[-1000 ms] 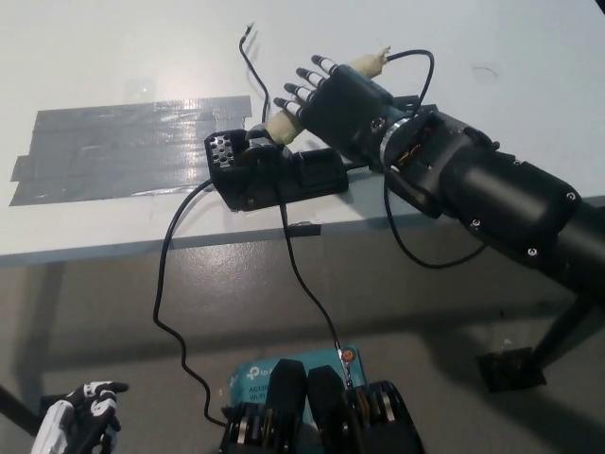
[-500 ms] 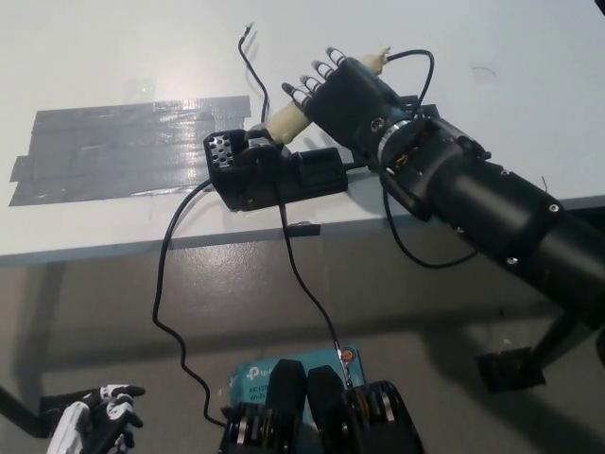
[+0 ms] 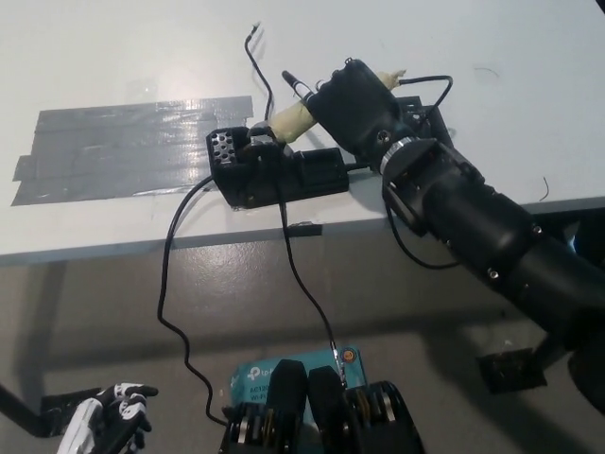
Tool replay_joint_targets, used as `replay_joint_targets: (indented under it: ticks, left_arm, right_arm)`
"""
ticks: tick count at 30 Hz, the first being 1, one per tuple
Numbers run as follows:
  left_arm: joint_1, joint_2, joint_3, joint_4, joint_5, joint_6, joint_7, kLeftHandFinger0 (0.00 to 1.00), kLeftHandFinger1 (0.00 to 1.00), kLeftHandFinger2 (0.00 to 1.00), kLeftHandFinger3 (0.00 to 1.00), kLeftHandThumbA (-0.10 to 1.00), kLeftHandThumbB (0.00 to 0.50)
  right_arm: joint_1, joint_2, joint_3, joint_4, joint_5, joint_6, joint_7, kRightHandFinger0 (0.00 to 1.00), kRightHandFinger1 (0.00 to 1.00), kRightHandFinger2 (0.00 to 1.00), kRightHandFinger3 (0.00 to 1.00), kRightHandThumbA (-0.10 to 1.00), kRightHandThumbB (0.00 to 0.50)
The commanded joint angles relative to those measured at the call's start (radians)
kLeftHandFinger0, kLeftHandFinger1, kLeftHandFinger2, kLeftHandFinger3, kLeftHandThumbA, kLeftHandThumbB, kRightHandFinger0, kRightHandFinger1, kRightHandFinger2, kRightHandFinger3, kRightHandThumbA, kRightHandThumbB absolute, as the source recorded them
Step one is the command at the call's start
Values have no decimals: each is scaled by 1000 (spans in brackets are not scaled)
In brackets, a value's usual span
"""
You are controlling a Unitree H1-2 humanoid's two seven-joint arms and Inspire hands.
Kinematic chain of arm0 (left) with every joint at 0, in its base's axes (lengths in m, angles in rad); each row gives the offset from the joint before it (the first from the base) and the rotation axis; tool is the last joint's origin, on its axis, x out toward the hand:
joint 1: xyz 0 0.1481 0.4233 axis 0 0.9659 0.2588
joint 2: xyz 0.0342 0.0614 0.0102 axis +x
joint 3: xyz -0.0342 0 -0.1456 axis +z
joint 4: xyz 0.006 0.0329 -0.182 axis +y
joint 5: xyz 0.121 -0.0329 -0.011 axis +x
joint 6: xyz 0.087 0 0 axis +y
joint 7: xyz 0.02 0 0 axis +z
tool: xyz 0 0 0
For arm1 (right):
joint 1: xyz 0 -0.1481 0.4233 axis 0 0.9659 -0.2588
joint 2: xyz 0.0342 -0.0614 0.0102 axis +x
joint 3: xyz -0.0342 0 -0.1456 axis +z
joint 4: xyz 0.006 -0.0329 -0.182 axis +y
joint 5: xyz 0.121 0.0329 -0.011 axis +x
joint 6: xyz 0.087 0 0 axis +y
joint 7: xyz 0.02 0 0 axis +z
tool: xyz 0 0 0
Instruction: The robot uses its right hand to grab the soldering gun kept on the middle of the table and pulls it out of its base and keep it on the right side of the base
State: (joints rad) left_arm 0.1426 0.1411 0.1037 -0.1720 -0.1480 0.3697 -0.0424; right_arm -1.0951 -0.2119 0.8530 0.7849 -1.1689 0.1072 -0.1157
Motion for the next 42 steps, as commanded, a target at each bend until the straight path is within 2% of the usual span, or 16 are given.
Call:
replay_joint_targets:
  ticks: [1, 2, 4, 5, 7, 9, 13, 16, 21, 24, 30, 31, 35, 39, 40, 42]
  left_arm:
    - [-2, 30, -15, -25, 17, -50, -31, 72, 184, 240, 381, 268, 308]
    - [-2, 34, -21, -27, 33, -47, -27, 76, 192, 249, 383, 274, 303]
    - [0, 31, -18, -27, 18, -51, -34, 80, 196, 253, 380, 260, 303]
    - [0, 38, -24, -27, 23, -43, -38, 84, 209, 282, 399, 269, 293]
    - [0, 39, -24, -26, 20, -43, -40, 98, 229, 302, 402, 267, 299]
    - [0, 47, -31, -24, 22, -45, -47, 109, 246, 319, 407, 276, 290]
    - [-1, 68, -37, -39, 42, -24, -42, 76, 209, 276, 429, 314, 285]
    - [-3, 71, -37, -33, 33, -28, -46, 76, 209, 269, 426, 305, 288]
    - [-3, 84, -47, -31, 37, -27, -55, 63, 183, 233, 427, 328, 280]
    - [-4, 94, -49, -34, 40, -17, -58, 67, 183, 228, 433, 342, 282]
    - [-5, 98, -54, -28, 45, -12, -60, 43, 158, 201, 425, 335, 280]
    - [-4, 100, -56, -26, 46, -13, -62, 57, 178, 224, 428, 338, 279]
    - [1, 105, -64, -23, 48, -13, -70, 53, 168, 222, 429, 342, 281]
    - [2, 107, -58, -28, 37, -12, -75, 19, 131, 185, 433, 338, 273]
    - [2, 107, -57, -29, 36, -9, -76, 17, 130, 182, 433, 337, 273]
    - [4, 108, -58, -40, 39, 2, -78, 19, 130, 181, 451, 340, 265]
  right_arm:
    - [-45, -4, -22, 77, -43, 17, -284, 0, 0, 239, 92, 28, 236]
    - [-44, -3, -33, 81, -30, 1, -312, 0, 0, 279, 4, 42, 221]
    - [-46, -4, -32, 82, -34, -1, -331, 0, 0, 298, 93, 116, 232]
    - [-49, -16, -45, 54, -16, -40, -340, 0, 0, 311, 229, 100, 242]
    - [-53, -22, -55, 43, 1, -73, -338, 0, 0, 250, 246, 48, 226]
    - [-73, -36, -49, 29, -13, -83, -318, 0, 0, 188, 368, -5, 189]
    - [-120, -36, -48, 65, -28, -98, -369, 0, 0, 4, 275, -68, 155]
    - [-142, -49, -60, 48, -23, -109, -340, 0, 0, 7, 353, -100, 83]
    - [-185, -68, -81, 79, -10, -153, -397, 0, 0, 19, 339, -100, 125]
    - [-208, -72, -98, 102, -2, -164, -399, 0, 0, 25, 236, -100, 60]
    - [-223, -82, -142, 123, 19, -184, -396, 0, 0, 19, 142, -100, 36]
    - [-221, -85, -149, 127, 21, -189, -407, 0, 0, 3, 168, -100, 80]
    - [-206, -108, -160, 129, 19, -205, -448, 0, 0, 0, 194, -100, 101]
    - [-190, -157, -174, 84, 34, -209, -346, 0, 0, 21, 330, -100, 41]
    - [-185, -164, -178, 74, 37, -204, -332, 0, 0, 15, 330, -100, 43]
    - [-169, -187, -182, 92, 24, -175, -352, 0, 0, 0, 413, 91, 265]
